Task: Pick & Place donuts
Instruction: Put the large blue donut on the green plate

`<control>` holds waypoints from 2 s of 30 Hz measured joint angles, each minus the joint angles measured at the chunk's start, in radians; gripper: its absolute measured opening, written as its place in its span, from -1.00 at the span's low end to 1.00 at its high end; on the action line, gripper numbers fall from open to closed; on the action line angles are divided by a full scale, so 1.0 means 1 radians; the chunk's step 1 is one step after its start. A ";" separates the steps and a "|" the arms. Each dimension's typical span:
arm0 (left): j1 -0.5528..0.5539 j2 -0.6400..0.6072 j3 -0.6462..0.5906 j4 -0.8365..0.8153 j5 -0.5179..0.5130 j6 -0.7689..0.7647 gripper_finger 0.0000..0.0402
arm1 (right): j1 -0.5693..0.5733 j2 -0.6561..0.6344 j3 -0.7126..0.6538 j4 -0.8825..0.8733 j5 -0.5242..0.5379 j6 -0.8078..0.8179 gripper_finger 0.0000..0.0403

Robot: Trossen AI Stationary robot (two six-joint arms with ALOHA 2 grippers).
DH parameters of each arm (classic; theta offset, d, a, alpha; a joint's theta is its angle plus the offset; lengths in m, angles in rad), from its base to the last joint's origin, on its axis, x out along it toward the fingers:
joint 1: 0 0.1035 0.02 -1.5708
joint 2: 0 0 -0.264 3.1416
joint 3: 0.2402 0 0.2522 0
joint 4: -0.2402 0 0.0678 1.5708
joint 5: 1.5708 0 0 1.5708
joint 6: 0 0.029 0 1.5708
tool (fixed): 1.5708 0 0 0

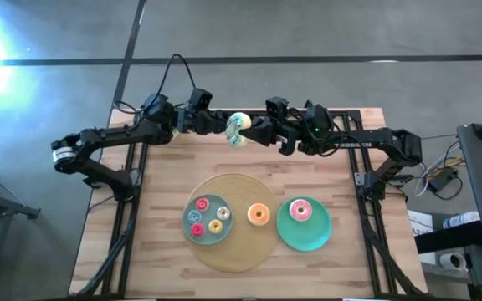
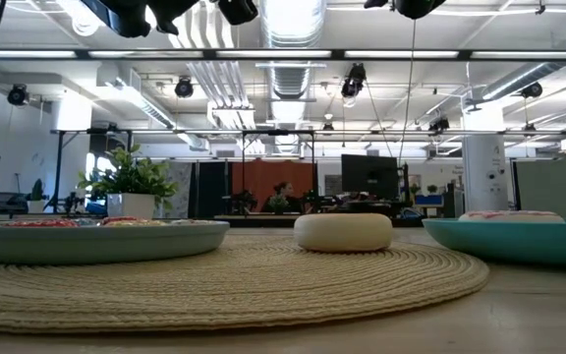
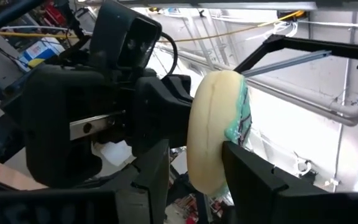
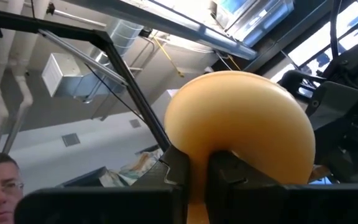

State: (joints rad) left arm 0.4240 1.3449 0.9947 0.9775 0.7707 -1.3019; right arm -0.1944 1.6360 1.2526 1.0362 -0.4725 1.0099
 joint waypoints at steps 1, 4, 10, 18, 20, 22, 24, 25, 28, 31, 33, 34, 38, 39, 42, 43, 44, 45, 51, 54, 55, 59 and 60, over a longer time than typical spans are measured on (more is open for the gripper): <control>0.000 0.000 0.000 0.000 0.006 0.010 -0.38 | 0.000 0.000 0.000 0.000 0.000 0.000 -0.91; 0.000 0.000 0.000 0.003 0.014 0.026 -0.38 | 0.000 0.000 0.000 0.002 0.000 0.000 -0.91; 0.000 0.000 0.000 -0.016 -0.074 0.001 -0.38 | 0.000 0.000 -0.001 0.019 0.001 0.001 -0.91; 0.000 -0.023 -0.001 -0.117 -0.069 0.012 -0.38 | 0.000 -0.008 0.005 0.023 -0.004 0.003 -0.91; 0.000 -0.034 -0.001 -0.192 -0.084 0.028 -0.37 | 0.000 -0.012 0.006 0.024 -0.005 0.003 -0.91; 0.000 -0.041 -0.001 -0.242 -0.088 0.052 -0.32 | 0.000 -0.013 0.005 0.024 -0.008 0.003 -0.91; 0.000 -0.046 -0.002 -0.246 -0.089 0.055 -0.23 | 0.000 -0.013 0.005 0.023 -0.020 0.003 -0.91; 0.000 -0.053 -0.002 -0.248 -0.091 0.055 -0.18 | 0.000 -0.013 0.005 0.023 -0.023 0.003 -0.91; 0.000 -0.069 -0.002 -0.243 -0.101 0.081 -0.01 | 0.000 -0.017 0.004 0.024 -0.026 0.000 -0.91; 0.003 -0.083 -0.002 -0.246 -0.132 0.134 0.11 | 0.000 -0.025 0.003 0.025 -0.028 -0.006 -0.91; 0.006 -0.095 -0.002 -0.245 -0.138 0.158 0.15 | 0.000 -0.032 0.003 0.025 -0.029 -0.015 -0.91; 0.007 -0.102 -0.002 -0.245 -0.139 0.162 0.16 | 0.000 -0.035 0.003 0.025 -0.029 -0.018 -0.91; 0.006 -0.115 -0.002 -0.245 -0.133 0.163 0.16 | 0.000 -0.041 0.003 0.020 -0.029 -0.022 -0.91; 0.004 -0.115 -0.002 -0.245 -0.129 0.156 0.16 | 0.000 -0.041 0.002 0.016 -0.029 -0.022 -0.91; -0.005 -0.110 -0.002 -0.244 -0.125 0.135 0.16 | 0.000 -0.034 0.002 0.013 -0.028 -0.022 -0.91; -0.008 -0.108 -0.002 -0.245 -0.124 0.129 0.16 | 0.000 -0.032 0.002 0.011 -0.029 -0.021 -0.91; -0.014 -0.103 -0.002 -0.245 -0.123 0.126 0.16 | 0.000 -0.027 0.002 0.011 -0.028 -0.021 -0.91; -0.020 -0.097 -0.002 -0.245 -0.124 0.126 0.16 | 0.000 -0.023 0.002 0.012 -0.028 -0.021 -0.91; -0.037 -0.083 -0.002 -0.223 -0.132 0.124 0.16 | 0.000 -0.015 0.002 0.012 -0.027 -0.018 -0.91; -0.037 -0.083 -0.002 -0.189 -0.139 0.121 0.16 | 0.000 -0.015 0.000 0.011 -0.027 -0.017 -0.91; -0.037 -0.083 -0.002 -0.174 -0.141 0.116 0.16 | 0.000 -0.015 0.000 0.011 -0.026 -0.015 -0.91; -0.038 -0.084 -0.002 -0.152 -0.142 0.102 0.16 | 0.000 -0.015 0.000 0.011 -0.026 -0.015 -0.91; -0.040 -0.083 -0.002 -0.156 -0.142 0.100 0.16 | 0.000 -0.015 0.000 0.010 -0.026 -0.015 -0.91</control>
State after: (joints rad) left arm 0.3839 1.2622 0.9928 0.8211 0.6289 -1.2022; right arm -0.1944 1.6211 1.2526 1.0463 -0.4988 0.9947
